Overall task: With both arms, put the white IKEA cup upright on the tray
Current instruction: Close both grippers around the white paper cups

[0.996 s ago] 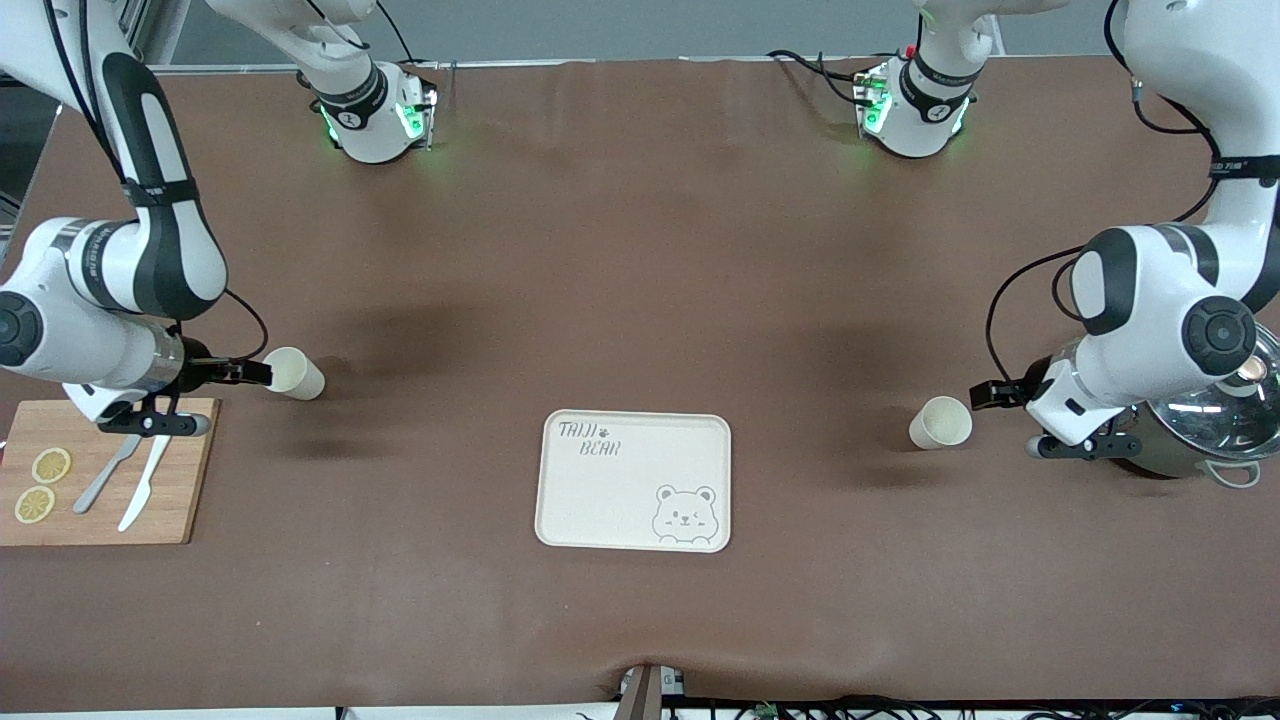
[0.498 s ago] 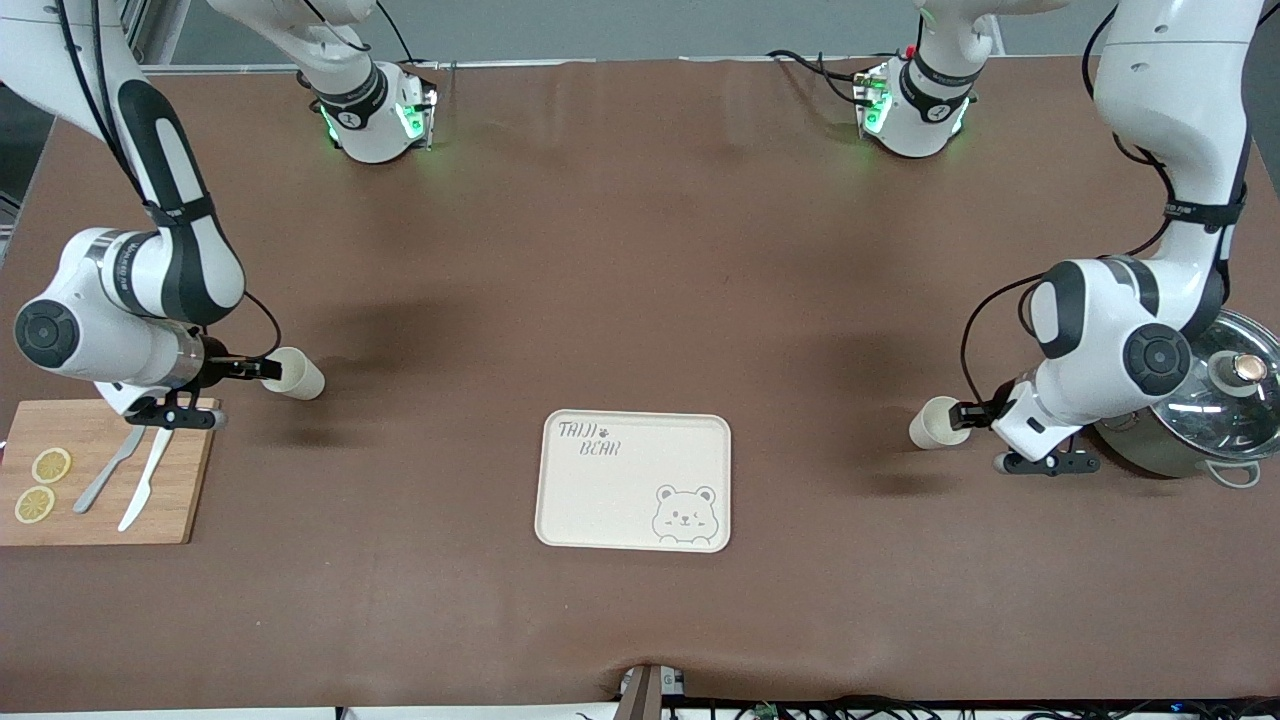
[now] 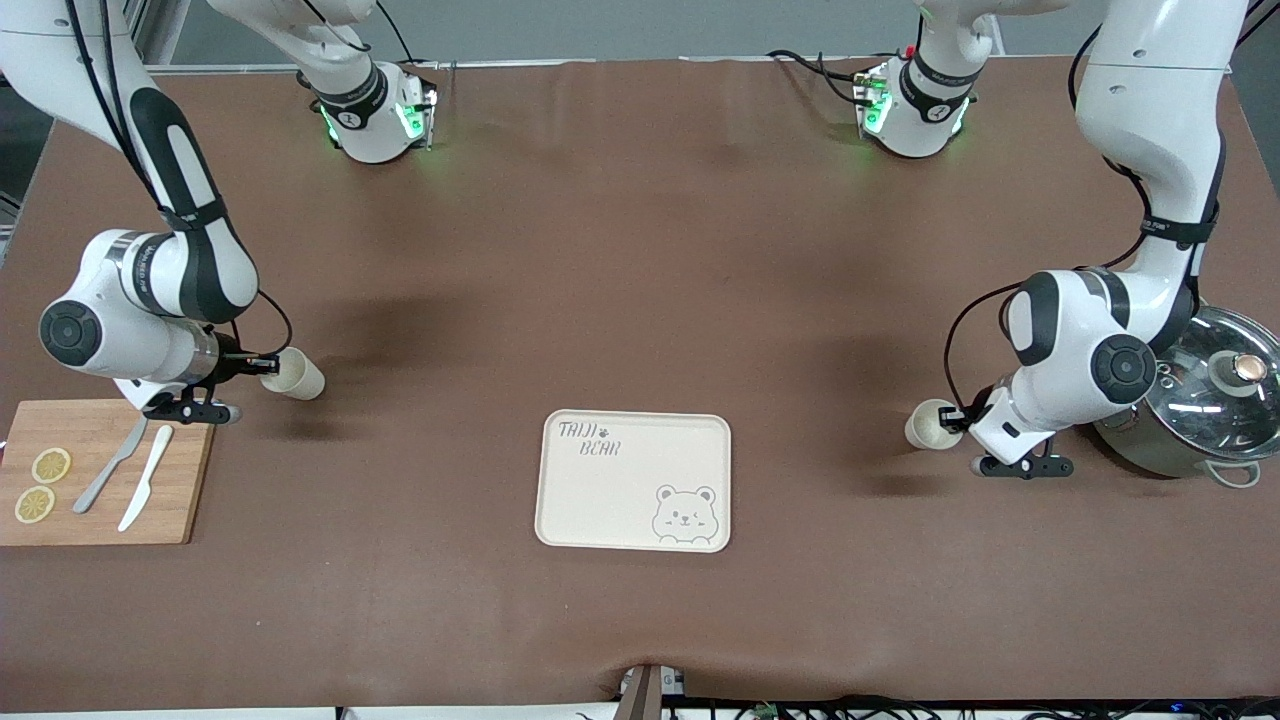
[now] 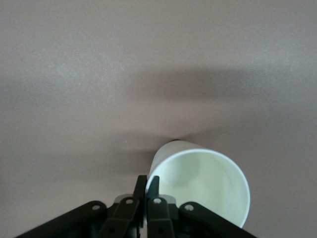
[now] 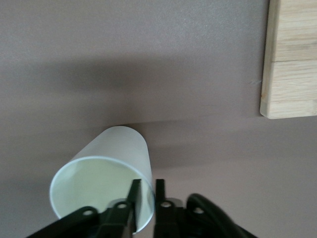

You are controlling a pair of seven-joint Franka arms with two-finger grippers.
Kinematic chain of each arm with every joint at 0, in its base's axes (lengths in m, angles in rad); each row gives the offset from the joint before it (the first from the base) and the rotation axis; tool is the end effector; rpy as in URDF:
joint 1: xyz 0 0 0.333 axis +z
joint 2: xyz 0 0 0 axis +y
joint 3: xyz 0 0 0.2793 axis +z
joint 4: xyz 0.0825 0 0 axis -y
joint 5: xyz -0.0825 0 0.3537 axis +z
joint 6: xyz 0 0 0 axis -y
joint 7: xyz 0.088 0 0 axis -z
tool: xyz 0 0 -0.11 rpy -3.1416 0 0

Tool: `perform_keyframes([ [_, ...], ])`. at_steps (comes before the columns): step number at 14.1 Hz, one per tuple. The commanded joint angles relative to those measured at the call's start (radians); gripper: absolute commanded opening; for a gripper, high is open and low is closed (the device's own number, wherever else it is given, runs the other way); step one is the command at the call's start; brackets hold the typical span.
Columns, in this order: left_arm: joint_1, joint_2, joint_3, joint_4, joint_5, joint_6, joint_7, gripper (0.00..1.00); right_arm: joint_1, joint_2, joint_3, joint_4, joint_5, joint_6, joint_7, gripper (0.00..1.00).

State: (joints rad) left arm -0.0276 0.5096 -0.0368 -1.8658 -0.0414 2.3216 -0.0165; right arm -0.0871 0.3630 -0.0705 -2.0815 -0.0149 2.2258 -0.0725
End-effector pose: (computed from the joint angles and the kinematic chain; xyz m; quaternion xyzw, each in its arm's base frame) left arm 0.5937 -0.0383 0.2246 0.9993 -0.0073 -0.0278 0.0227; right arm 0.5221 -0.0839 0.2206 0.9932 -0.0362 -0.1101 0.0055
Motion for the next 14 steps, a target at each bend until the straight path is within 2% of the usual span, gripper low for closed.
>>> perform_keyframes([
  [1, -0.009, -0.011, -0.002, -0.001, -0.025, 0.012, 0.001, 0.0, -0.014, -0.004, 0.015, 0.001, 0.001, 0.009, 0.013, 0.0],
  [4, -0.026, -0.032, -0.003, 0.005, -0.023, 0.005, -0.025, 0.0, -0.01, -0.009, 0.017, 0.064, 0.009, -0.049, 0.046, 0.0],
  [6, -0.05, -0.037, -0.005, 0.033, -0.023, 0.002, -0.04, 0.0, -0.002, -0.007, 0.023, 0.179, 0.018, -0.203, 0.057, 0.0],
  [8, -0.073, -0.042, -0.009, 0.062, -0.023, -0.002, -0.098, 0.0, 0.015, -0.006, 0.023, 0.282, 0.082, -0.322, 0.057, 0.0],
  [10, -0.122, -0.039, -0.009, 0.097, -0.025, -0.024, -0.166, 0.0, 0.062, 0.0, 0.023, 0.331, 0.115, -0.318, 0.083, 0.0],
  [12, -0.173, -0.026, -0.009, 0.134, -0.023, -0.03, -0.265, 0.0, 0.105, 0.042, 0.023, 0.42, 0.116, -0.328, 0.201, 0.0],
  [14, -0.227, -0.007, -0.009, 0.16, -0.02, -0.03, -0.367, 0.0, 0.17, 0.068, 0.023, 0.446, 0.136, -0.315, 0.279, 0.0],
])
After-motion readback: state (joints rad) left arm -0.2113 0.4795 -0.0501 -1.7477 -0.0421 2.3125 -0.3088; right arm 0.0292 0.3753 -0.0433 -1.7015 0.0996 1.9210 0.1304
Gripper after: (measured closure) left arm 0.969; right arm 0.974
